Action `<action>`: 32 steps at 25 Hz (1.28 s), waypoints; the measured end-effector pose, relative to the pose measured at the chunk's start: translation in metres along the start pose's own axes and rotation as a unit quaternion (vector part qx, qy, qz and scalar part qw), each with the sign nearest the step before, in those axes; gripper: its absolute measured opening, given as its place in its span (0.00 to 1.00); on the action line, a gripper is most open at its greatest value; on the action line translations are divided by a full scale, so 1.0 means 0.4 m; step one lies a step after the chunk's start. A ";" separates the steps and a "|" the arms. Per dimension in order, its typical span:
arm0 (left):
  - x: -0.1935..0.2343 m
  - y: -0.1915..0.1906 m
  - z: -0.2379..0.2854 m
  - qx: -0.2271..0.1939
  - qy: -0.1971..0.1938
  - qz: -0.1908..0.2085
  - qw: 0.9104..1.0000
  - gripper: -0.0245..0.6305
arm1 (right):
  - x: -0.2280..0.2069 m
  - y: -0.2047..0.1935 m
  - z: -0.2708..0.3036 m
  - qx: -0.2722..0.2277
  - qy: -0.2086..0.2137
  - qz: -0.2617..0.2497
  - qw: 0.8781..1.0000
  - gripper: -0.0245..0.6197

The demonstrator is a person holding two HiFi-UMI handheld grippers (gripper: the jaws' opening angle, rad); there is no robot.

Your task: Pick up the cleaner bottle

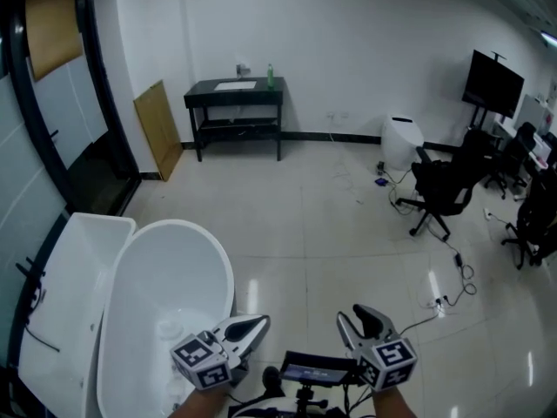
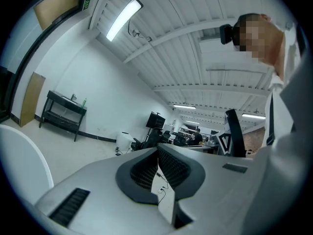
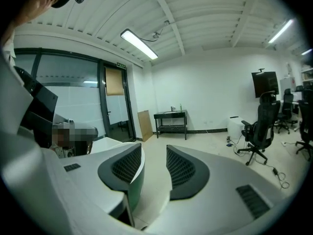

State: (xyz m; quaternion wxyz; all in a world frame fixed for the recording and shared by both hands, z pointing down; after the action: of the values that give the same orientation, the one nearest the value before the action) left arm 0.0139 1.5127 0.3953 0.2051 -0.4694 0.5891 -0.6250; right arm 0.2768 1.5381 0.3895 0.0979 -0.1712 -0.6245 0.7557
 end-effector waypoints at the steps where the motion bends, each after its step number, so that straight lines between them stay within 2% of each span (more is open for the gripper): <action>1: 0.033 0.013 0.006 -0.001 -0.001 -0.001 1.000 0.03 | 0.000 0.015 0.035 -0.003 -0.001 -0.003 1.000 0.30; 7: 0.199 0.069 0.047 0.000 0.000 -0.010 1.000 0.03 | -0.007 0.079 0.220 -0.010 -0.009 -0.006 1.000 0.30; 17: 0.401 0.107 0.145 -0.004 0.037 -0.015 0.999 0.03 | -0.098 0.101 0.482 -0.004 0.019 0.010 1.000 0.30; 25: 0.582 0.167 0.369 -0.009 0.075 -0.001 0.997 0.03 | -0.316 0.158 0.733 -0.006 0.043 0.007 0.999 0.30; 32: 0.696 0.214 0.584 -0.017 0.082 0.005 0.997 0.03 | -0.490 0.234 0.906 -0.018 0.059 0.012 0.998 0.30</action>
State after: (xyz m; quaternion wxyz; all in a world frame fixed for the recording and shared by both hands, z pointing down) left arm 0.0496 1.1414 0.3805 0.1518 -0.4171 0.6166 -0.6502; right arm 0.3257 1.1183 0.3831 0.1229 -0.2246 -0.6289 0.7341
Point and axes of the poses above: the fingertips, and each gripper's own axes: z forward along the fingers, x to its left, y out of its top, the point moved 8 cm from there along -z, backward along the fingers, and after that the axes turned 9 degrees about -x, right-handed, at the moved point
